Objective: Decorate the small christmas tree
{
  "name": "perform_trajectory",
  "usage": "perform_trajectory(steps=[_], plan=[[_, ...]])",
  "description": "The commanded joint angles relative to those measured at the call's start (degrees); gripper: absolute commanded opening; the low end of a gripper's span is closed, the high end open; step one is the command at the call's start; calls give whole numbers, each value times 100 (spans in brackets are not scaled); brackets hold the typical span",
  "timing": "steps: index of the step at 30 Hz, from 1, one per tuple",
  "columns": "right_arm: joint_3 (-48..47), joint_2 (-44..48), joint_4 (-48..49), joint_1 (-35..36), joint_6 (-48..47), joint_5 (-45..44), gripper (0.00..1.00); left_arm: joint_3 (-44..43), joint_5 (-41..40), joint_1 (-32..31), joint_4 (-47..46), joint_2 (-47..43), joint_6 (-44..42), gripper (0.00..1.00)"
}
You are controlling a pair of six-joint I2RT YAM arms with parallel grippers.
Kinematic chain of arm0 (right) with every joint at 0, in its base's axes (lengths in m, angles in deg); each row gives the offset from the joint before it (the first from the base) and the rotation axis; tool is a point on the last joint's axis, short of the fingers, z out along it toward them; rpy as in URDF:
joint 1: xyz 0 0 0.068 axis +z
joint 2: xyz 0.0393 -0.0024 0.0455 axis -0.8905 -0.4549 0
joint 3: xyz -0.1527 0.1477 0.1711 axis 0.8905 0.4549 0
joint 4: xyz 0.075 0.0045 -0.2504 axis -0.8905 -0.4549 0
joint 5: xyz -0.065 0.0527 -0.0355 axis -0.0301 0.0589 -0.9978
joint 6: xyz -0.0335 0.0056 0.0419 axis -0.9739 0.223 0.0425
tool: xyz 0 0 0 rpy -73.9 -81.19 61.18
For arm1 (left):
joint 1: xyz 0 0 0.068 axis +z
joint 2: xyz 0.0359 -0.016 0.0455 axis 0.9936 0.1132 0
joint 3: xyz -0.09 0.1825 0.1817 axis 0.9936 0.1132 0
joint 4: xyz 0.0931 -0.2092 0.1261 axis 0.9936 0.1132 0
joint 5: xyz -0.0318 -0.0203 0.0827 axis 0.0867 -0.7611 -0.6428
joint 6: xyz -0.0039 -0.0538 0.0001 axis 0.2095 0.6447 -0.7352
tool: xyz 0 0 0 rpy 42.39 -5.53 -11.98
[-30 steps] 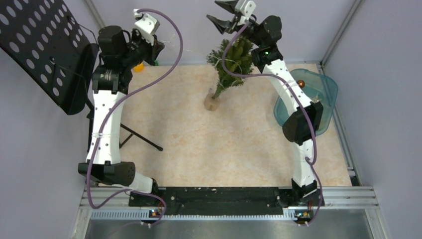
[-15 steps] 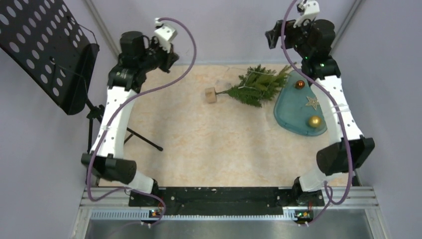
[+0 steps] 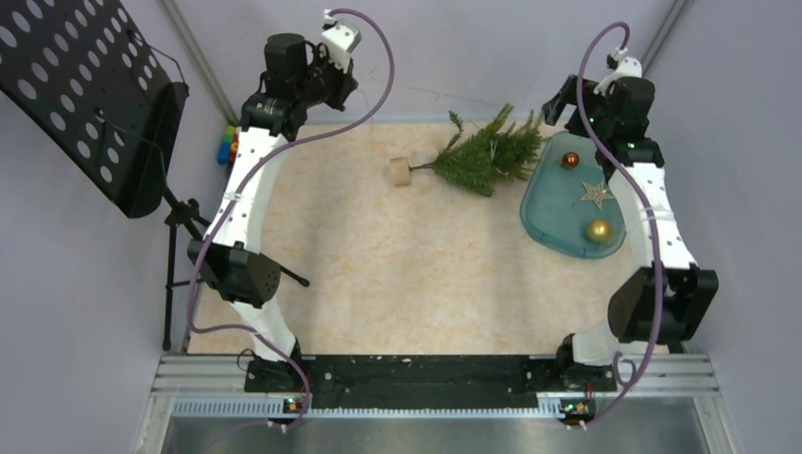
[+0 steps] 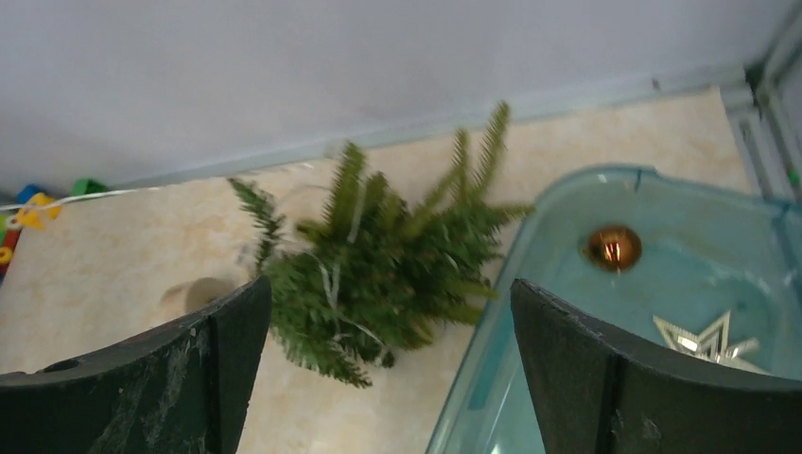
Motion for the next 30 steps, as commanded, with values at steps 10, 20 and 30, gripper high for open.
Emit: perform_trajectory(steps=[10, 20, 30], plan=[[-1621, -2984, 532, -197, 1997, -65, 81, -49, 79, -14, -401, 45, -15, 0], [-3297, -4450, 250, 71, 2484, -791, 79, -99, 194, -49, -292, 128, 53, 0], [-3319, -4657, 198, 103, 2203, -2106, 77, -90, 244, -50, -228, 95, 14, 0]])
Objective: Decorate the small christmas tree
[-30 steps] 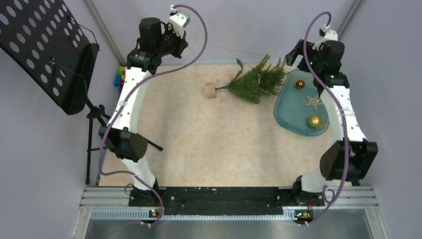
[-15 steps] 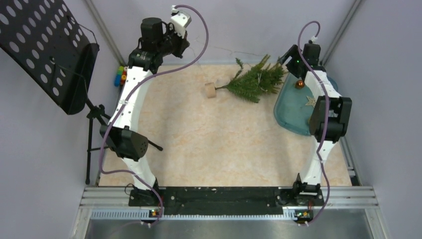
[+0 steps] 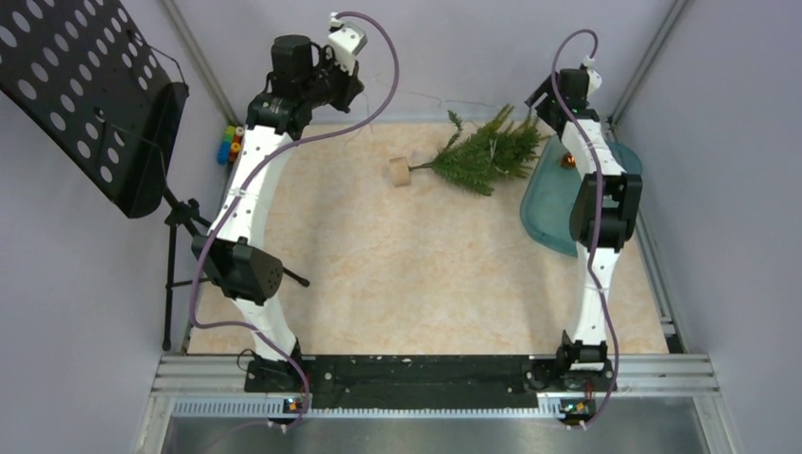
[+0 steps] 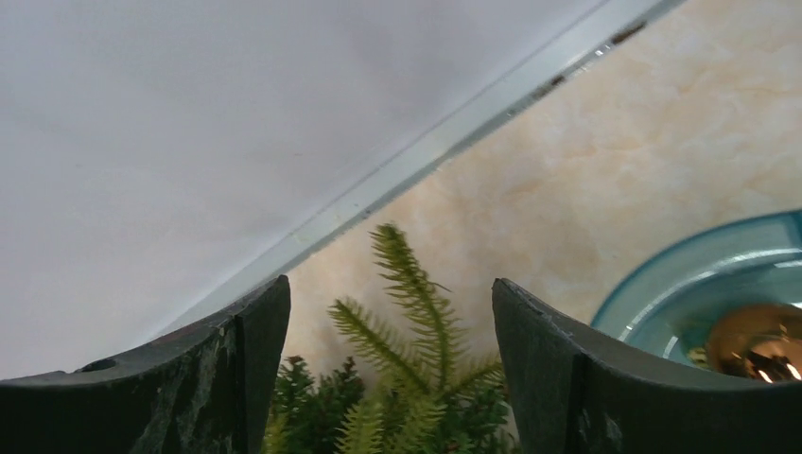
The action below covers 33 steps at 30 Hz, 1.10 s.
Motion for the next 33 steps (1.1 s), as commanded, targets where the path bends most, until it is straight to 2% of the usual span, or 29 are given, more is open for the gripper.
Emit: perform_trajectory(steps=[1, 5, 8, 14, 16, 18, 22, 29, 33], plan=[[-116, -47, 51, 22, -200, -430, 75, -105, 100, -13, -152, -39, 10, 0], [-720, -581, -143, 22, -174, -41, 61, -51, 105, -13, -146, -53, 2, 0], [-706, -688, 97, 30, -163, 278, 51, -35, 107, -13, -144, -67, 6, 0], [-782, -721, 605, 29, -471, 999, 13, -78, 103, -13, -161, -63, 40, 0], [-716, -521, 840, 24, -687, 1125, 5, -86, 86, -13, -167, -85, 34, 0], [-479, -149, 1305, 24, -811, 1282, 0, -92, 43, -13, -170, -127, 17, 0], [26, 783, 2288, 60, -938, 1592, 0, -185, -83, 3, -97, -230, -8, 0], [469, 2046, 3005, 397, -1275, 2101, 0, -393, -235, 65, 317, -845, 0, 0], [525, 2507, 3161, 693, -1377, 2449, 0, 0, -321, 75, 510, -1502, -188, 0]])
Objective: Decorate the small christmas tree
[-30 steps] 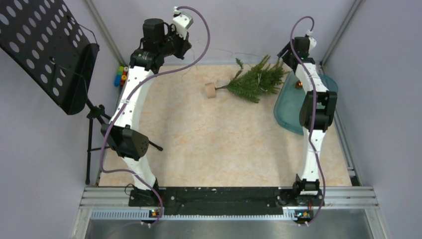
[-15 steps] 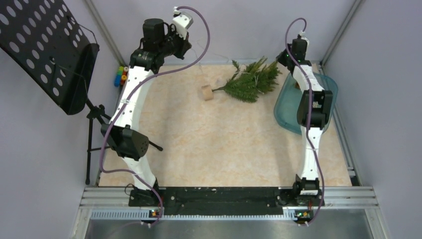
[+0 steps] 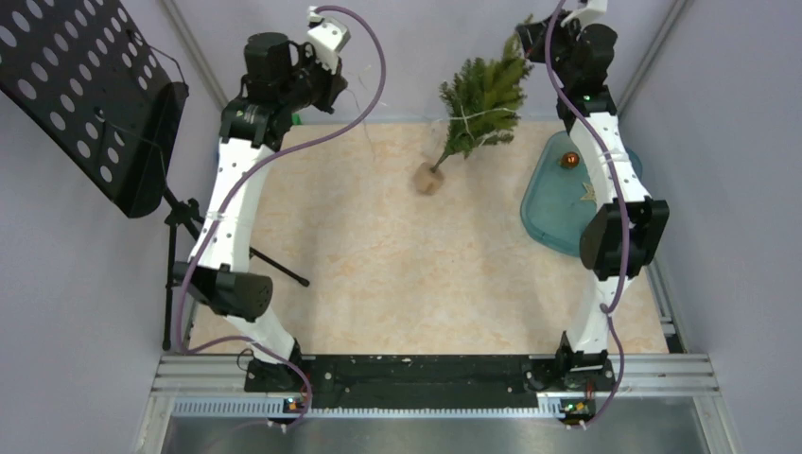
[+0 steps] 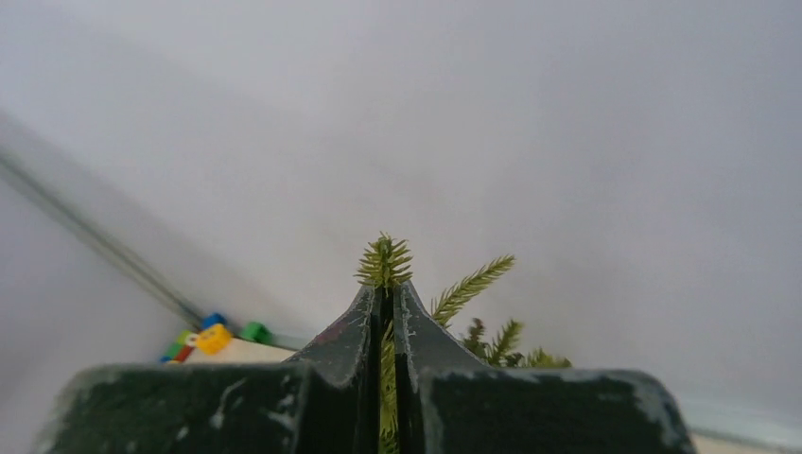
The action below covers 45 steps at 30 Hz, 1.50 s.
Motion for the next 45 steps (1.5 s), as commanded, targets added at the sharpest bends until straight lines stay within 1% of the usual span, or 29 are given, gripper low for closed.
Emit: perform_trajectory(steps=[1, 4, 8, 12, 16, 20, 27, 28, 30, 33, 35, 37, 42, 45], plan=[[9, 963, 934, 423, -298, 570, 0, 255, -154, 41, 34, -1190, -200, 0], [328, 1307, 888, 847, -685, 631, 0, 858, -322, 59, 35, -1590, -351, 0], [944, 1765, 1266, 1264, -850, 626, 0, 1412, -405, 135, 19, -1963, -459, 0], [1496, 2205, 1661, 1376, -724, 485, 0, 1786, -207, 139, 75, -2221, -484, 0], [1907, 2329, 2156, 1418, -547, 136, 0, 1918, 47, 139, 179, -2288, -465, 0], [1616, 2120, 2370, 1574, -449, -201, 0, 1726, 103, 139, 200, -2282, -431, 0], [249, 1467, 2385, 2072, -715, -1004, 0, 1151, 215, 139, 300, -2138, -348, 0], [109, 1402, 2376, 2132, -773, -1068, 0, 1124, 228, 139, 308, -2117, -343, 0], [113, 1370, 2476, 2176, -790, -1005, 0, 1151, 241, 139, 320, -2131, -352, 0], [831, 1640, 2998, 2246, -777, -658, 0, 1372, 223, 139, 325, -2206, -466, 0], [1324, 1840, 3348, 2320, -974, -436, 0, 1534, 127, 139, 325, -2254, -552, 0], [1606, 1925, 3479, 2382, -1123, -270, 0, 1659, -31, 144, 323, -2279, -654, 0], [2523, 2164, 3885, 2507, -1096, -28, 0, 2169, -183, 253, 315, -2411, -809, 0], [2844, 2267, 3842, 2602, -1210, 122, 0, 2489, -171, 320, 360, -2521, -920, 0]])
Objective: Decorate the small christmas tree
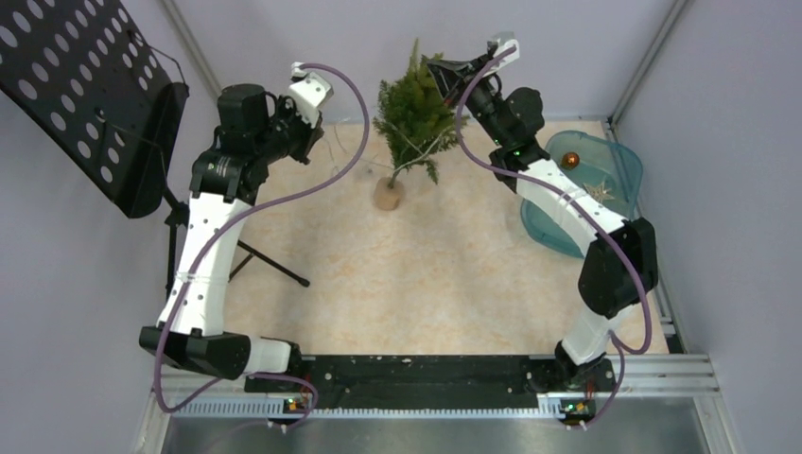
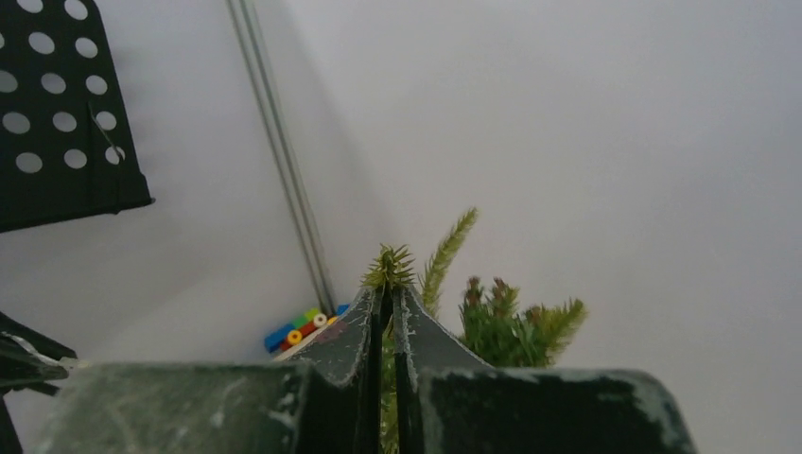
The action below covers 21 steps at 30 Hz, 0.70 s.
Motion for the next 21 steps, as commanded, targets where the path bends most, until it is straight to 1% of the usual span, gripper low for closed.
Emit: perform_trajectory(steps=[1, 5, 13, 18, 21], plan=[[169, 661, 602, 189, -193, 382, 0, 345, -66, 111, -15, -304, -242, 0], [-82, 633, 420, 263, -167, 646, 0, 477, -114, 136, -34, -340, -299, 0], [-984, 472, -88, 428, -203, 1129, 0, 531, -196, 237, -264, -314, -299, 0], [-837, 492, -51, 508, -103, 1485, 0, 979, -81, 235, -516, -306, -293, 0], [-533, 601, 77, 510, -25, 1487, 0, 1158, -104, 237, -757, -221, -267, 0]])
